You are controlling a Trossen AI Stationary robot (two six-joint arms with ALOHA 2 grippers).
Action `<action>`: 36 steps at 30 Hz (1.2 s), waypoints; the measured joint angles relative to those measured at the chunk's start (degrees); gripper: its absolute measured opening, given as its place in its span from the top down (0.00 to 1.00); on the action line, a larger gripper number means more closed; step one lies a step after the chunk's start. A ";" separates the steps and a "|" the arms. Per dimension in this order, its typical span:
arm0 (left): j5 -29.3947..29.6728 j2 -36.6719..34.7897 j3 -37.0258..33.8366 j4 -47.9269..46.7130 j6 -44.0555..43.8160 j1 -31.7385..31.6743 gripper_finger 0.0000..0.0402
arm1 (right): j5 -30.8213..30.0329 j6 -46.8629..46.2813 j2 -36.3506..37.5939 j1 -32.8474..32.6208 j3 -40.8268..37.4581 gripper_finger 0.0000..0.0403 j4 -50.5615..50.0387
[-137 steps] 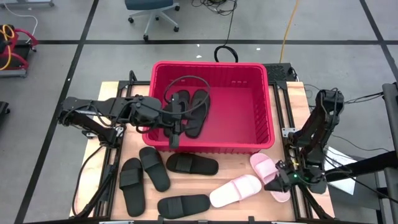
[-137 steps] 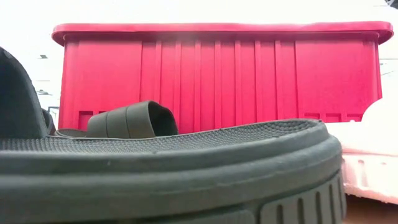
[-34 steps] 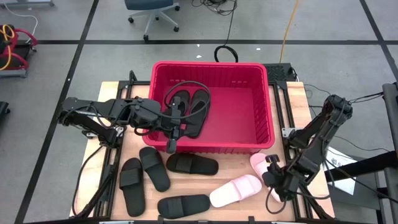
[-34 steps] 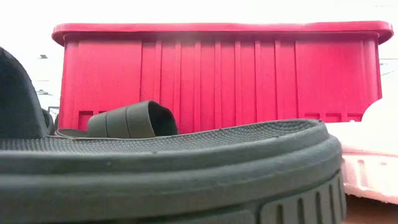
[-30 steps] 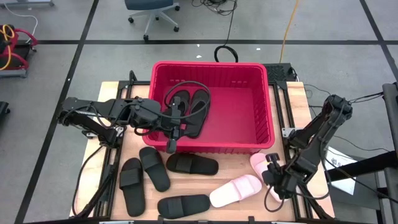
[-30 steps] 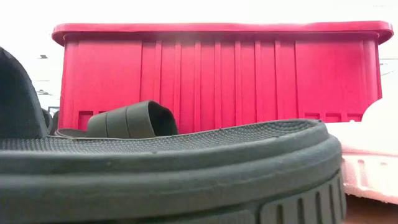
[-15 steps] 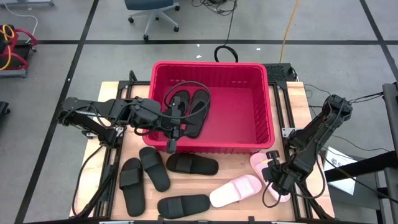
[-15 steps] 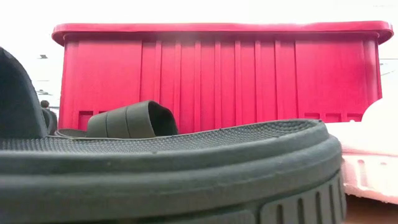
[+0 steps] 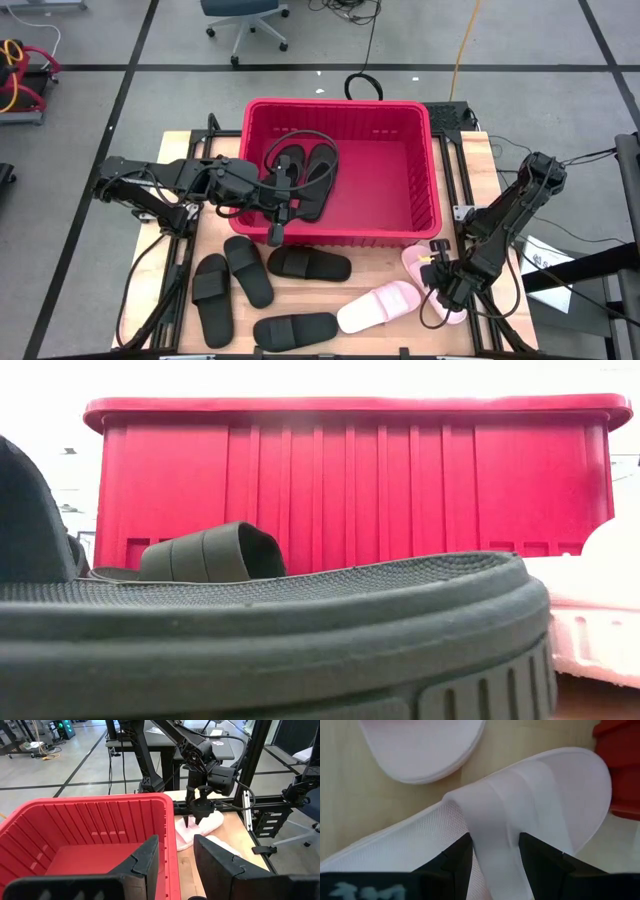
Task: Pick and place slides into bin
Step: Put the pink slide into the red bin
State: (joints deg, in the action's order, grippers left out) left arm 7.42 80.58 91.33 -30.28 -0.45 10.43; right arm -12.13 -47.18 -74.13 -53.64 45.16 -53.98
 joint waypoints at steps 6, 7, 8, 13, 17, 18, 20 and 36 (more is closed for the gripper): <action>0.00 -0.01 0.00 0.02 -0.01 0.01 0.70 | -1.21 -6.50 0.02 -0.01 -1.62 0.63 1.40; 0.00 0.00 -0.01 0.02 0.00 0.01 0.70 | -1.21 -7.66 0.02 -0.01 -2.01 0.64 1.92; 0.00 0.00 -0.01 0.04 0.00 0.01 0.70 | -1.23 -8.81 0.02 -0.01 -2.32 0.65 2.39; 0.00 0.00 0.00 0.04 0.00 -0.02 0.70 | -1.35 -12.29 0.02 -0.01 -2.95 0.79 3.00; 0.00 0.00 0.00 0.07 0.00 0.00 0.70 | -1.04 -13.88 0.02 -0.01 -2.95 0.94 3.14; 0.00 0.00 -0.01 0.07 0.00 0.00 0.70 | -1.02 -13.87 0.01 -0.01 -2.95 0.97 3.30; 0.00 0.00 -0.01 0.07 0.00 0.01 0.70 | -1.04 -13.95 0.00 -0.01 -2.95 0.98 3.70; 0.00 0.00 -0.01 0.07 0.00 -0.01 0.70 | 0.19 -19.84 2.34 -0.05 -0.93 1.00 3.59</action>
State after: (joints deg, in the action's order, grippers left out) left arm 7.42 80.58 91.33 -30.22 -0.45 10.42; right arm -11.94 -67.03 -71.79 -53.69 44.24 -50.39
